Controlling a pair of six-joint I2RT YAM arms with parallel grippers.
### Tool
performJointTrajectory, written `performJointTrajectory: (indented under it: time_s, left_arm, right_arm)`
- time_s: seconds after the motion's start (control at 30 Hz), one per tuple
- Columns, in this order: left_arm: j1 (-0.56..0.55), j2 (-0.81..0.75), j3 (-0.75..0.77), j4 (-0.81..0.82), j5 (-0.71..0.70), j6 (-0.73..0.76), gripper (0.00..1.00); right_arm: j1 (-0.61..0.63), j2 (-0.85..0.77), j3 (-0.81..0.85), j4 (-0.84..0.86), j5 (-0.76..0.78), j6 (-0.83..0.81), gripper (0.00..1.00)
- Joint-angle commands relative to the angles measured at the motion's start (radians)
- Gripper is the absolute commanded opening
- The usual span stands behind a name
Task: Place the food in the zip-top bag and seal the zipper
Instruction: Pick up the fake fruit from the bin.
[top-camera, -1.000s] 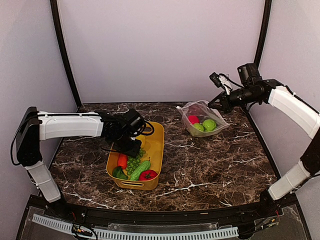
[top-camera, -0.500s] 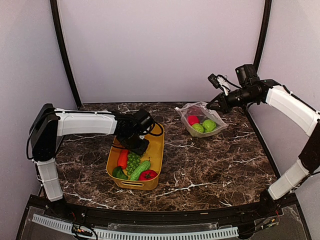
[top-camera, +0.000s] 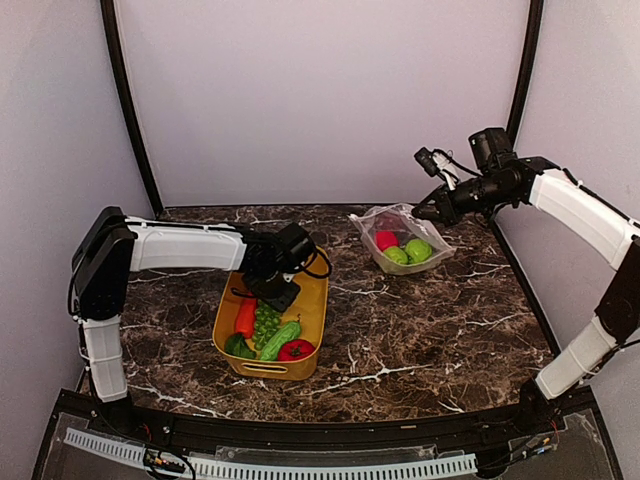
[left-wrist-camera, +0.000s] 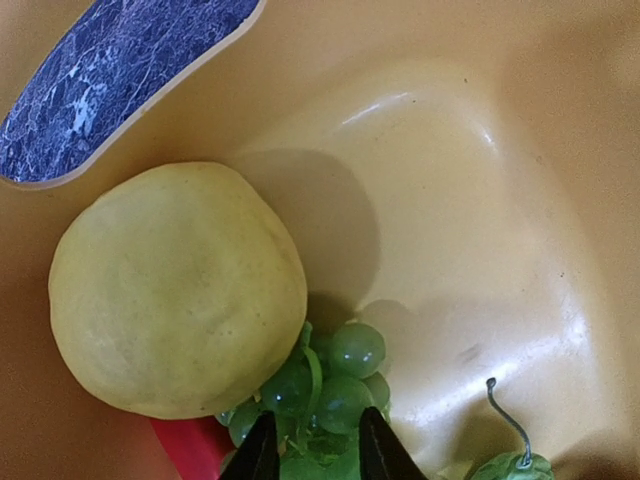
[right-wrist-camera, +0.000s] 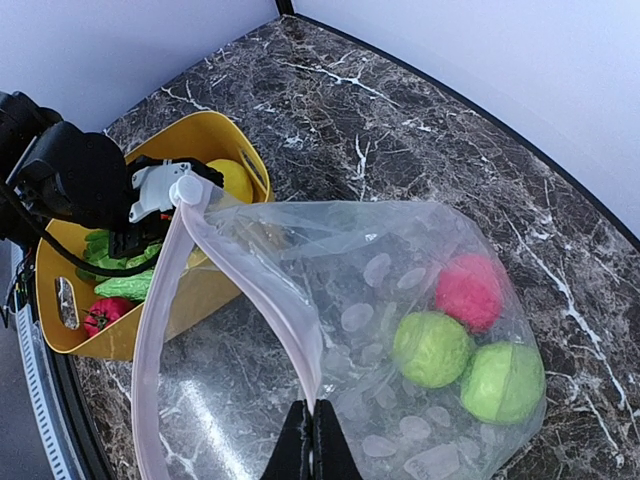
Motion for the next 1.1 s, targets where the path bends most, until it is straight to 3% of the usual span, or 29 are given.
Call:
performJointTrajectory:
  time_s: [0.0, 0.2, 0.37, 0.6, 0.67, 1.07]
  left_arm:
    - [0.005, 0.027, 0.017, -0.018, -0.026, 0.024, 0.27]
    - [0.005, 0.039, 0.01, -0.04, -0.023, 0.007, 0.3]
    - [0.005, 0.04, -0.005, -0.031, -0.027, 0.007, 0.14]
    - [0.005, 0.03, 0.018, -0.053, -0.018, 0.002, 0.05]
    - [0.003, 0.012, 0.023, -0.06, -0.013, 0.0, 0.01]
    - [-0.044, -0.239, 0.008, 0.0, 0.051, -0.034, 0.01]
  right_arm:
    - [0.005, 0.017, 0.029, -0.003, -0.012, 0.007, 0.0]
    - [0.006, 0.018, 0.027, -0.003, -0.012, 0.005, 0.0]
    - [0.008, 0.023, 0.03, -0.006, -0.014, 0.005, 0.0]
    - [0.008, 0.017, 0.027, -0.011, -0.004, 0.002, 0.0]
    - [0.008, 0.01, 0.029, -0.015, 0.003, -0.002, 0.0]
    - [0.008, 0.002, 0.04, -0.024, 0.016, -0.008, 0.0]
